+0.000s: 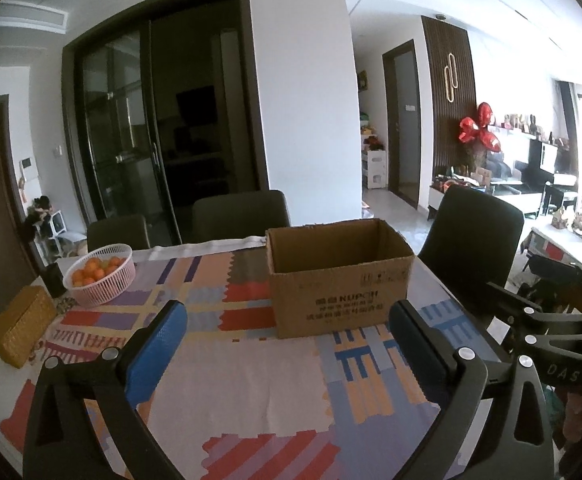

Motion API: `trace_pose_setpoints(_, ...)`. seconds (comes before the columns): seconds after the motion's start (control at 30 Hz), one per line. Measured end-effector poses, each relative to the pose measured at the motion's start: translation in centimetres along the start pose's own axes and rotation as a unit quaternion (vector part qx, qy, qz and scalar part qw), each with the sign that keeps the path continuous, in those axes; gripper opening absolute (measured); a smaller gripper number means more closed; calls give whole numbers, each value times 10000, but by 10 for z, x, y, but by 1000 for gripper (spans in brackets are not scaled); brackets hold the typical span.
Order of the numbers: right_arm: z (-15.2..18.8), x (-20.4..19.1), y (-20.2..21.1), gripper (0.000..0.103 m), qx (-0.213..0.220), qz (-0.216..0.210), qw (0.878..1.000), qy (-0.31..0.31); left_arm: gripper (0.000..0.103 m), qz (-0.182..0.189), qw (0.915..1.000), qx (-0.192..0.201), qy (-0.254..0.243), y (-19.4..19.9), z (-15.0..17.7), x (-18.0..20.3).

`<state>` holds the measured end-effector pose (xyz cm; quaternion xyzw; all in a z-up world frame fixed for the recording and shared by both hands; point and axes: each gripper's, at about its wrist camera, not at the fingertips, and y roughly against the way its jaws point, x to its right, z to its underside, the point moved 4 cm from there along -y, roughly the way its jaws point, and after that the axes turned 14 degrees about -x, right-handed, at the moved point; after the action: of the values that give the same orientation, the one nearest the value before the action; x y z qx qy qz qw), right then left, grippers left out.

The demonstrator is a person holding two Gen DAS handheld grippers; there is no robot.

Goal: Organize snacks

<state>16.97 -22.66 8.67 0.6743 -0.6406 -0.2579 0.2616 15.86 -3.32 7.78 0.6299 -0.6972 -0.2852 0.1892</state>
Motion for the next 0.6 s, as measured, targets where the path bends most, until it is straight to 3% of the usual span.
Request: trace_pose_setpoints(0.6,13,-3,16,85,39,60,10000,32,103,22,10000,16,-13,9,11,2)
